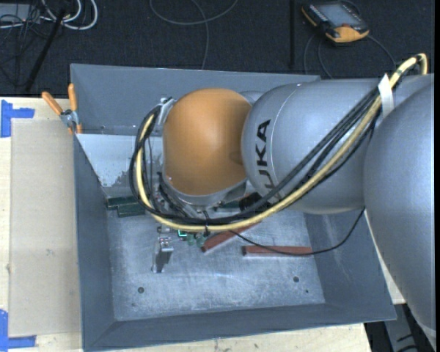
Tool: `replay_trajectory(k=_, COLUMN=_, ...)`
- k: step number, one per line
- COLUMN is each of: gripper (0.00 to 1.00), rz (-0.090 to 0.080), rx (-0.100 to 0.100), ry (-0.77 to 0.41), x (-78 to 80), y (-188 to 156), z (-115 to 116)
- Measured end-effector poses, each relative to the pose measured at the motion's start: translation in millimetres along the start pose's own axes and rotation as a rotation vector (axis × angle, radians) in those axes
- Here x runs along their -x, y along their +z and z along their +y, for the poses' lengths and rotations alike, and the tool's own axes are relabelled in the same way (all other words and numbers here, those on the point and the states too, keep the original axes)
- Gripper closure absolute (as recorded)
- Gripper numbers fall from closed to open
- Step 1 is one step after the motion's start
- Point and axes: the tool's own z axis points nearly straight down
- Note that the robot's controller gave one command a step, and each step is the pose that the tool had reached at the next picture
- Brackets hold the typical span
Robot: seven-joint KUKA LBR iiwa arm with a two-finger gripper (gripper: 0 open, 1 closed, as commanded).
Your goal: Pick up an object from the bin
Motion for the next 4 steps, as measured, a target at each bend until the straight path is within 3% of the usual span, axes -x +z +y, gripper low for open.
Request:
replay_trajectory(k=1, gripper=0.00, rz=-0.007, rx=0.001, ry=0.004, x=2.0, y=-3.5, z=-1.0)
replay_trajectory(k=2, gripper=0.00, rz=-0.013, rx=0.005, ry=0.101, x=46.1, y=66.0, z=4.3)
replay_trajectory(k=3, gripper=0.00, rz=-0.009, rx=0.001, ry=-0.078, x=74.1, y=41.3, z=-2.5)
replay_trajectory(k=4, gripper=0.00, rz=-0.012, rx=0.003, ry=-0.054, x=83.4, y=56.3, z=20.5)
